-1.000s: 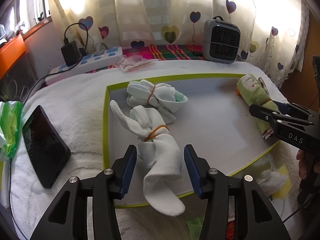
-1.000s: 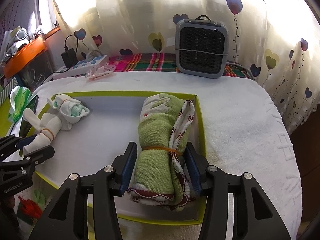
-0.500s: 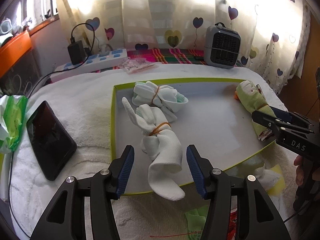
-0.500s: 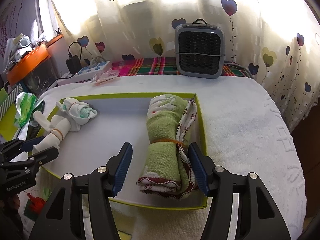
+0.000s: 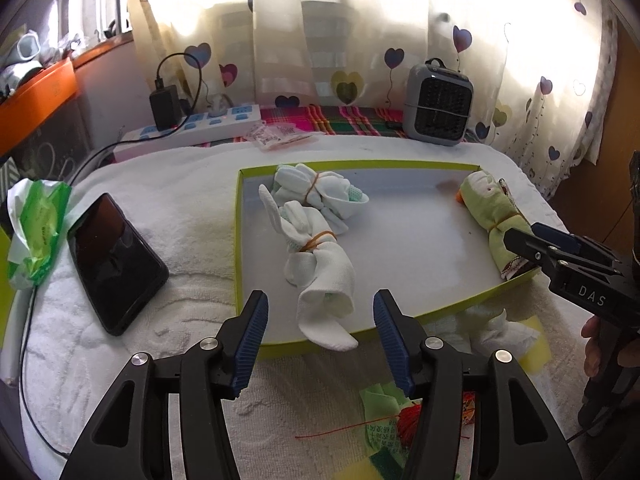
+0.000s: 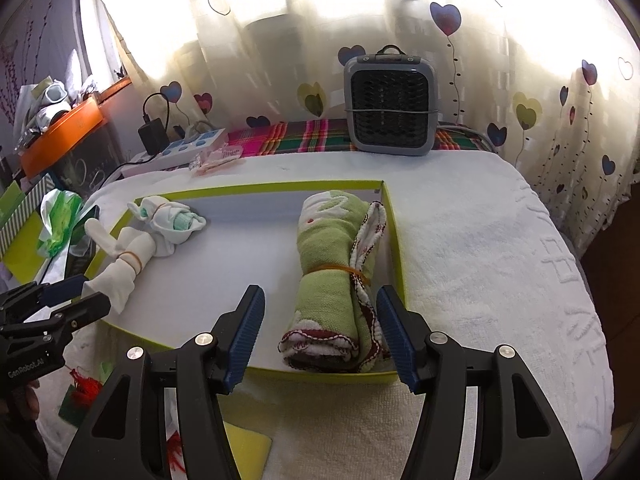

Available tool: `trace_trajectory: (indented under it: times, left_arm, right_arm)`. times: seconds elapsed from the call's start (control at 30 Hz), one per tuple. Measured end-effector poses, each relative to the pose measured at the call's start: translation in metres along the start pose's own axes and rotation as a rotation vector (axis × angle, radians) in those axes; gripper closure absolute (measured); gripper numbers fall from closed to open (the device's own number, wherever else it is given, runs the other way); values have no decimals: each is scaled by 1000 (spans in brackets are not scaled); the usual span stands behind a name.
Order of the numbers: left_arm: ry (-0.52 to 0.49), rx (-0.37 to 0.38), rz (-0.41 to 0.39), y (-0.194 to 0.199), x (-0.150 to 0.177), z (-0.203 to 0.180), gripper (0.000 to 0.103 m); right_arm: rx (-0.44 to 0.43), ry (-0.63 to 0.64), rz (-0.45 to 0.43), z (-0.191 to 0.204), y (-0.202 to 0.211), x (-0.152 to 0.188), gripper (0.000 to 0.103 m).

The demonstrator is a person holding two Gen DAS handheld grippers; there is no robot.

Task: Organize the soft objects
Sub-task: 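Withdraw both grippers from the lid toward the yellow sponges, then grasp a yellow sponge with the right gripper while the left grasps another yellow sponge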

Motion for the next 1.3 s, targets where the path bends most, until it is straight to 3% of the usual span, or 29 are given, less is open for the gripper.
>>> trace_trajectory:
  times: [0.9,1.3]
  left_arm:
    - [46,0,-50,50,36,-4,49]
    - [104,42,-54,62,63,4,49]
  right_arm:
    - [-50,-41,-37,-4,51,37,44]
    - [-82,-43,11,-5,58,62,44]
Point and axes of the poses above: each gripper's, at about its wrist camera, not at the fingertips, and y roughly against the way its jaws point, z to its left, x to its underside, the point moved 1 cm from there along -y, roughly the way its jaws point, and after that the axes turned 12 degrees about -y, right-handed, at the moved point
